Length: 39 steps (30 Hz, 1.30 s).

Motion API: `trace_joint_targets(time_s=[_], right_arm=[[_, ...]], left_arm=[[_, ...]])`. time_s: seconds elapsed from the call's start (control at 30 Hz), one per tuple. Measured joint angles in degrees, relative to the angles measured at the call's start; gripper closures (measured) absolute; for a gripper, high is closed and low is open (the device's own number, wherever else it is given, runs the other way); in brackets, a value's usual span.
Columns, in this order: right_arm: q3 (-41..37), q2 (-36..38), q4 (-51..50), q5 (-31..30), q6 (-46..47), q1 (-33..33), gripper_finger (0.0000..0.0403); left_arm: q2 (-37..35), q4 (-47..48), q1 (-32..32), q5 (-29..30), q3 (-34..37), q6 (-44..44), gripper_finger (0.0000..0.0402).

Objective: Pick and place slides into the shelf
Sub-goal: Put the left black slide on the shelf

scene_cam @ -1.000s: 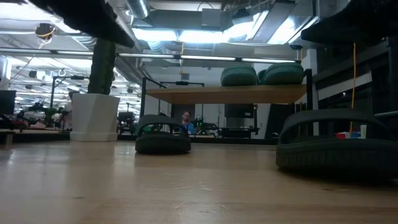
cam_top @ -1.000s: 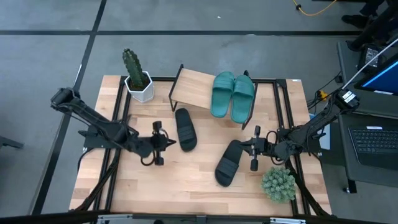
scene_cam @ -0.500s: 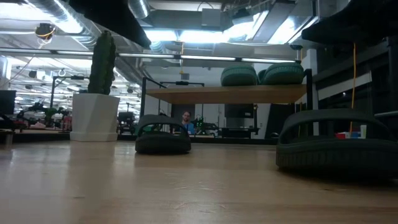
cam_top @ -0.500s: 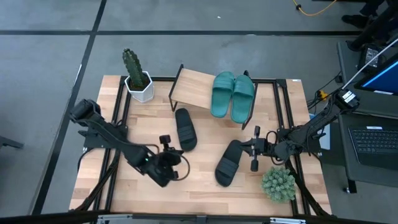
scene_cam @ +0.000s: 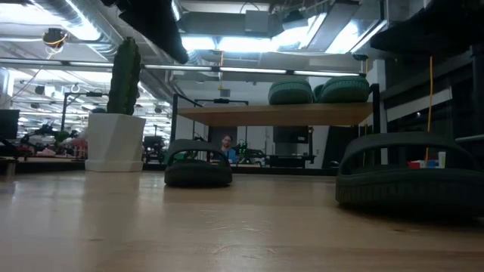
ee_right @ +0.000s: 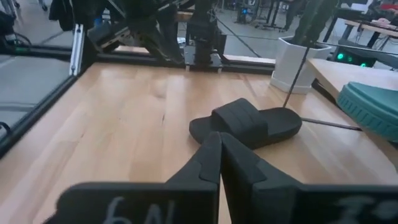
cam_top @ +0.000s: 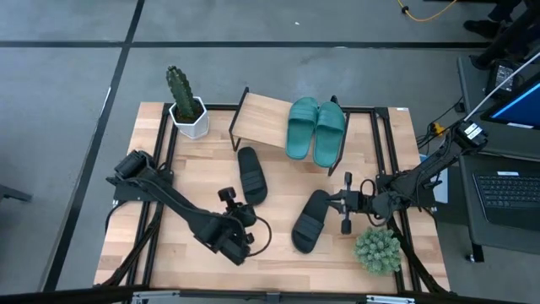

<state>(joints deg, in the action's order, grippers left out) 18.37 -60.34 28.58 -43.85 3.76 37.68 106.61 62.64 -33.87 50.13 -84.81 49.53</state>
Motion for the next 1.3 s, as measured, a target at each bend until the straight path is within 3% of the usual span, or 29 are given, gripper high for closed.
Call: trace_joint_targets(time_s=[0.17, 0.3, 0.8, 1.13, 1.3], right_arm=[[0.00, 0.00, -0.33, -0.05, -1.15, -0.05, 0.0392], [0.00, -0.02, -0.33, -0.20, -1.19, -0.05, 0.0392], [0.00, -0.02, -1.14, -0.18, -1.15, -0.07, 0.0392], [0.00, -0.02, -1.25, -0.16, -1.02, -0.07, 0.0392], [0.00, -0.02, -2.49, -0.12, -1.03, -0.07, 0.0392]], left_arm=[[4.59, 12.43, 0.13, -4.71, -6.04, 10.25, 0.0401], [8.29, 17.41, 0.09, -7.06, -8.90, 13.07, 0.0401], [10.45, 14.80, 2.44, -3.76, -9.01, 9.63, 0.0401], [10.45, 8.07, 4.49, -3.08, -9.01, -0.36, 0.0401], [10.45, 7.03, 5.07, -3.13, -9.01, -0.65, 0.0371]])
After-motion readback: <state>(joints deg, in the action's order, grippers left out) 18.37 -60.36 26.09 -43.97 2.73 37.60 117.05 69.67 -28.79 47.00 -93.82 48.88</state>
